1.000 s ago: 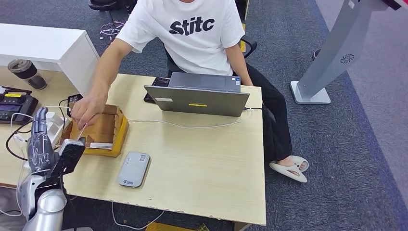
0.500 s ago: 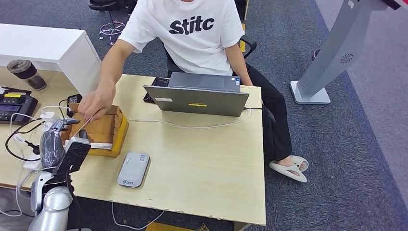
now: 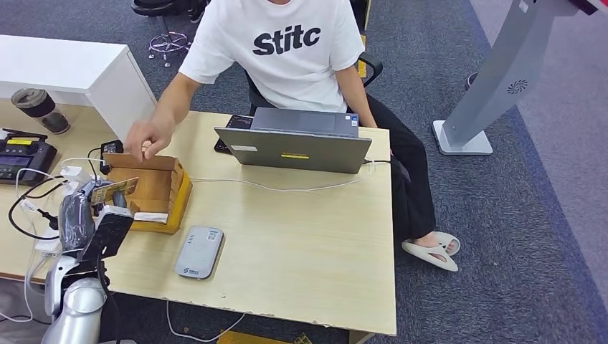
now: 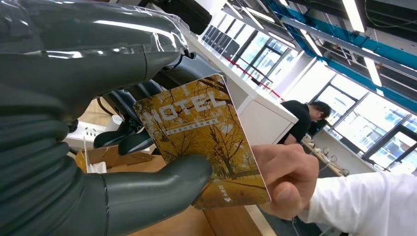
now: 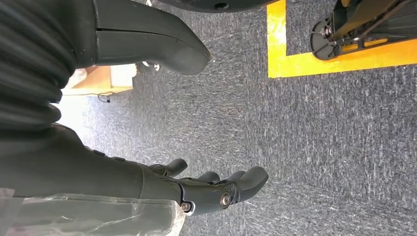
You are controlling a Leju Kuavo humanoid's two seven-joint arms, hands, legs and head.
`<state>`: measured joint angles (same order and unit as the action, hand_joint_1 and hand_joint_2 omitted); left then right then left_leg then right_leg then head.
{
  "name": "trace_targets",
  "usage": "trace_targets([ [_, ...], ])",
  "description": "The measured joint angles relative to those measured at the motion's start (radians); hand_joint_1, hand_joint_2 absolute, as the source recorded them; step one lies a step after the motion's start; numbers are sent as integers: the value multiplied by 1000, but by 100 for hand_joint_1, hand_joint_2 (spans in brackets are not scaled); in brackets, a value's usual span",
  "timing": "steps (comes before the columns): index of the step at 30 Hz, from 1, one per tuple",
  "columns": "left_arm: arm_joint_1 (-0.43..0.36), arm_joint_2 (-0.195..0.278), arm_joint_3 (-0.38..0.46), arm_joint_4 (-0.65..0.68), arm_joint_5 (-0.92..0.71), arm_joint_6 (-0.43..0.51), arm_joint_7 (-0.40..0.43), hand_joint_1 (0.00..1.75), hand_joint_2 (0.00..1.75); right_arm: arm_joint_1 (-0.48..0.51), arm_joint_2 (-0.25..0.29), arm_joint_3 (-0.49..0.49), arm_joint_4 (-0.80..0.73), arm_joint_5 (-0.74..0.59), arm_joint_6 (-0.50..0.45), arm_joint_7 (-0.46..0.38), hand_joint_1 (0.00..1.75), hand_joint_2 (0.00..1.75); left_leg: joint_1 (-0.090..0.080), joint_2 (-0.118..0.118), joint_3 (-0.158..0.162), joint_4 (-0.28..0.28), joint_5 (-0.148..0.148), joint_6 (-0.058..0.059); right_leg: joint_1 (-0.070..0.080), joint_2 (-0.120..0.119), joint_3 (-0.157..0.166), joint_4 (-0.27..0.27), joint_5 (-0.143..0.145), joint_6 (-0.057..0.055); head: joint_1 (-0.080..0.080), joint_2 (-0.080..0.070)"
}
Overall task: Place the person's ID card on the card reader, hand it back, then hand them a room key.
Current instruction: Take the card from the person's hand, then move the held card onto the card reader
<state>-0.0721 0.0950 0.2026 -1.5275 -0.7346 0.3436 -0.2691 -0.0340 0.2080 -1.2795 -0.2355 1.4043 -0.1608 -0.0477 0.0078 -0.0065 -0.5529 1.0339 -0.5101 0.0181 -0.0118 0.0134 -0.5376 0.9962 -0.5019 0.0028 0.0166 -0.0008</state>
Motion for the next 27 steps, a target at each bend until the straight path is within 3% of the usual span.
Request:
trace_targets([
  [7, 22, 10, -15, -21, -77, -90, 36, 175, 175, 0, 5, 0, 4, -3, -3, -2, 0, 175, 0, 0, 0, 0, 0, 0, 0, 0, 0, 0, 0, 0, 0, 0],
  [15, 83, 52, -112, -97, -215, -201, 101, 175, 175, 0, 17, -3, 4, -23, -5, -29, 0, 175, 0, 0, 0, 0, 0, 0, 0, 0, -1, 0, 0, 0, 0, 0],
  [27, 86, 117, -225, -125, -409, -205, 213, 175, 175, -1, 25, -11, 3, -20, -10, -16, 0, 175, 0, 0, 0, 0, 0, 0, 0, 0, -1, 0, 0, 0, 0, 0],
])
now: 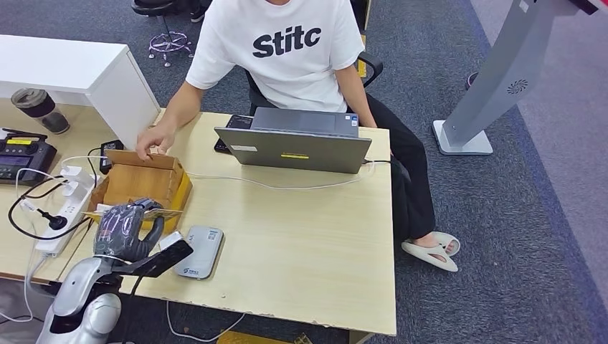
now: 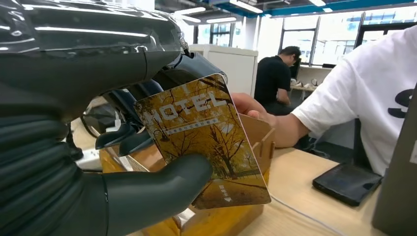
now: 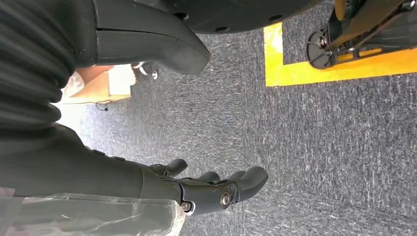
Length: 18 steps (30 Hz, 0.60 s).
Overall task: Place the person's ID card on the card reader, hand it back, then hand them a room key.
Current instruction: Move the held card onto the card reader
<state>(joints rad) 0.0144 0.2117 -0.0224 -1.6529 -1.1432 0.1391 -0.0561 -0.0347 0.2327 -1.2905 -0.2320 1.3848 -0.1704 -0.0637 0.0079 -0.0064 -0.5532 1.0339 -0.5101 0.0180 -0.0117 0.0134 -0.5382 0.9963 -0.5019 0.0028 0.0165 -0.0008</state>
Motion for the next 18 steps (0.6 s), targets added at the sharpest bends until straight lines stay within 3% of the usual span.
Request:
trace_targets([
  [7, -11, 14, -56, 1, -102, 4, 64, 175, 175, -1, 1, -1, 0, 1, 12, 13, 0, 175, 0, 0, 0, 0, 0, 0, 0, 0, 0, 0, 0, 0, 0, 0],
  [18, -39, 8, -127, 52, -147, 12, 75, 175, 175, -4, 5, -1, 0, 12, 15, 16, 0, 175, 0, 0, 0, 0, 0, 0, 0, 0, 0, 0, 0, 0, 0, 0],
])
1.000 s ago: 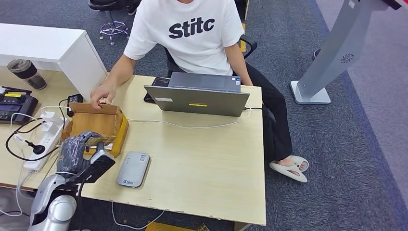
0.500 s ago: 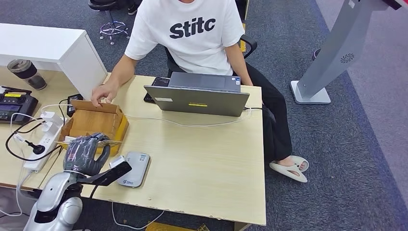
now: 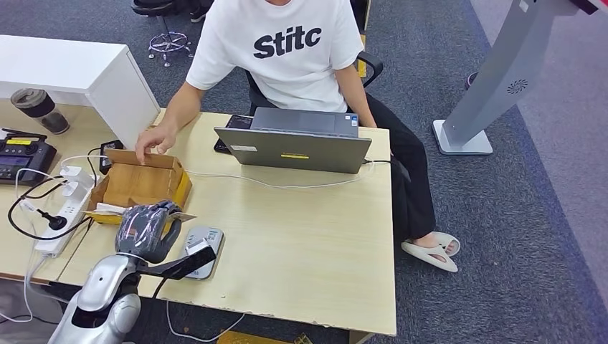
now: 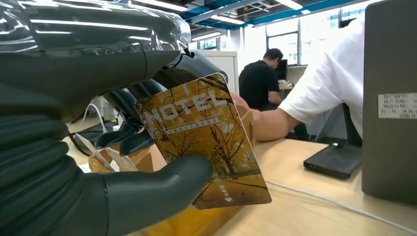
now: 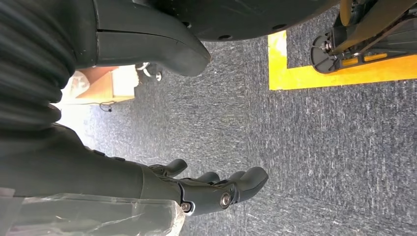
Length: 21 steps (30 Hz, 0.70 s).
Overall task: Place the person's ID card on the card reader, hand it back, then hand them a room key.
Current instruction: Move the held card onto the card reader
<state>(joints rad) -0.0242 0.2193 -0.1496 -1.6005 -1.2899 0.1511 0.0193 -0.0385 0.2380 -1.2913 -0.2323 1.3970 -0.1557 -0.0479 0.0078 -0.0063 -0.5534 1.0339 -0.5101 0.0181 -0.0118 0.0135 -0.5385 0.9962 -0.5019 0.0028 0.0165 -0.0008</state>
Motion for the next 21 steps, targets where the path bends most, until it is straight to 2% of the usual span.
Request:
trace_targets([
  [21, 14, -18, -24, 90, -20, 1, 34, 175, 175, -3, 0, 0, 0, 2, -5, 2, 0, 175, 0, 0, 0, 0, 0, 0, 0, 0, 0, 0, 0, 0, 0, 0],
])
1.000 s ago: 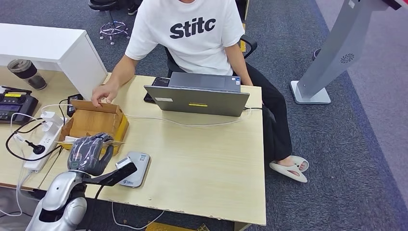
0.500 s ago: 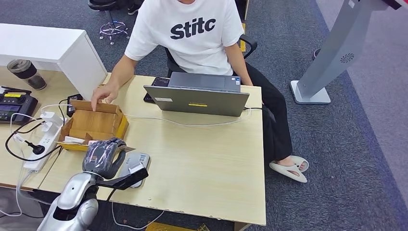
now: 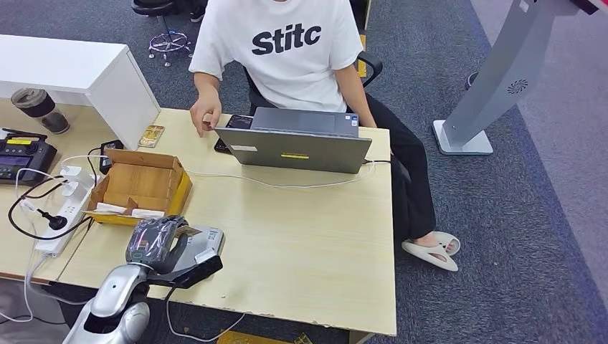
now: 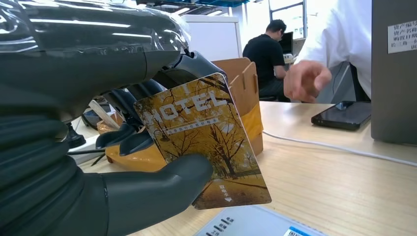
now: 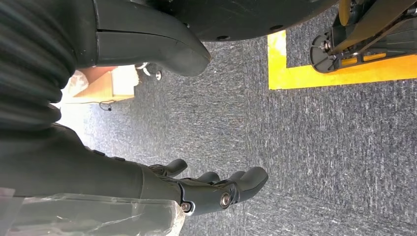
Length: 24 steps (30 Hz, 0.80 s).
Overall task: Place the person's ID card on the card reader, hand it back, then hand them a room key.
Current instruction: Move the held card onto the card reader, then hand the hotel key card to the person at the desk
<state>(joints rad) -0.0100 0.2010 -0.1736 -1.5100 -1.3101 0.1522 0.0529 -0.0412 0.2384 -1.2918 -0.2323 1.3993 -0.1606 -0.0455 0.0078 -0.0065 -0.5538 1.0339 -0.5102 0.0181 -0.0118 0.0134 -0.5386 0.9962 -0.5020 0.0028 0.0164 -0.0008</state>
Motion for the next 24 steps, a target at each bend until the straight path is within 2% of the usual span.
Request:
trace_targets([
  [24, -27, -7, -1, 82, -9, -29, 2, 175, 175, -5, 0, -14, 0, -18, 32, -1, 0, 175, 0, 0, 1, 0, 0, 0, 0, 0, 0, 0, 0, 0, 0, 0],
])
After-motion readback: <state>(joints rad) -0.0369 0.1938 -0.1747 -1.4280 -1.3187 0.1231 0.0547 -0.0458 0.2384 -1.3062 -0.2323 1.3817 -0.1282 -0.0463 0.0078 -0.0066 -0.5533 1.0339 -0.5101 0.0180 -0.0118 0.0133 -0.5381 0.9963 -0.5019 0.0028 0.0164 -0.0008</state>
